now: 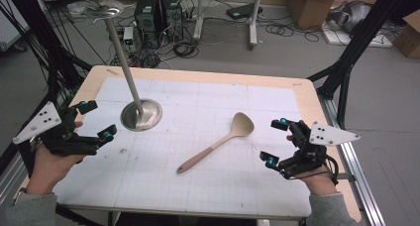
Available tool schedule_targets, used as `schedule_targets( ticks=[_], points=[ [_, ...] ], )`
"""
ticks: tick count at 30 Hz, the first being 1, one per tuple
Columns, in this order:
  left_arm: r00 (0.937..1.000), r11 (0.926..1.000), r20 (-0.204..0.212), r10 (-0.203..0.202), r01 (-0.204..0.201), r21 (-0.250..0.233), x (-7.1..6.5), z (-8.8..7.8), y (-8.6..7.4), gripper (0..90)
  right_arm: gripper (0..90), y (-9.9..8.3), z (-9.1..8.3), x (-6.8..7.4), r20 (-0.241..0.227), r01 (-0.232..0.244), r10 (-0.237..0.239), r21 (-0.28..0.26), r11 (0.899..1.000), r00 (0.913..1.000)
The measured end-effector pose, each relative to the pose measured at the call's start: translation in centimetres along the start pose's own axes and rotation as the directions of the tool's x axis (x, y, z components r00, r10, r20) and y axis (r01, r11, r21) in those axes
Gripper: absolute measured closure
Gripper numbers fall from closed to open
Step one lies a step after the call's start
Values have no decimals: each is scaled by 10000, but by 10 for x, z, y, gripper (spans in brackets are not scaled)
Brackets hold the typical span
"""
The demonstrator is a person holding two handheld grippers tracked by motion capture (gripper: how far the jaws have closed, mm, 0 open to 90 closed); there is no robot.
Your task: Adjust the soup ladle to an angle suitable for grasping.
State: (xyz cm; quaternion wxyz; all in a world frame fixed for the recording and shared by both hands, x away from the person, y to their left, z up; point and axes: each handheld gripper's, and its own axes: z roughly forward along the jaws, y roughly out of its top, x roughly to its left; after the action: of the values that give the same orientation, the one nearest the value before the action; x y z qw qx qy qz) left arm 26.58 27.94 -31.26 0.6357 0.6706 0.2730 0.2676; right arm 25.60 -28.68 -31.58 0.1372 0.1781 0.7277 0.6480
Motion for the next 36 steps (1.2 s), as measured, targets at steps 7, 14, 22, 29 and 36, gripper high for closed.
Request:
schedule_targets(
  ticks=[7, 14, 22, 29, 36],
  points=[
    [9999, 10000, -134, -14, 15, 54, 3, 2, -1, 19, 6, -1, -1, 2, 214, -57, 57, 30, 10000, 9998],
    [9999, 10000, -135, -73, 74, 55, 6, 4, -3, 19, 6, -4, 2, 1, 785, -153, 147, 72, 9999, 9968],
    [9997, 9999, -217, -150, 151, 49, 9, 2, -5, 19, 6, -5, 25, 4, 1125, -162, 121, 352, 9992, 9936],
    [9993, 9998, -332, -175, 177, 61, 11, -3, -5, 19, 13, -8, 61, 2, 1078, -197, 55, 1310, 9912, 9942],
    [9995, 9998, -275, -151, 155, 136, 9, -5, -7, 19, 114, -14, 82, -2, 1309, -473, 254, 1666, 9849, 9911]
  ],
)
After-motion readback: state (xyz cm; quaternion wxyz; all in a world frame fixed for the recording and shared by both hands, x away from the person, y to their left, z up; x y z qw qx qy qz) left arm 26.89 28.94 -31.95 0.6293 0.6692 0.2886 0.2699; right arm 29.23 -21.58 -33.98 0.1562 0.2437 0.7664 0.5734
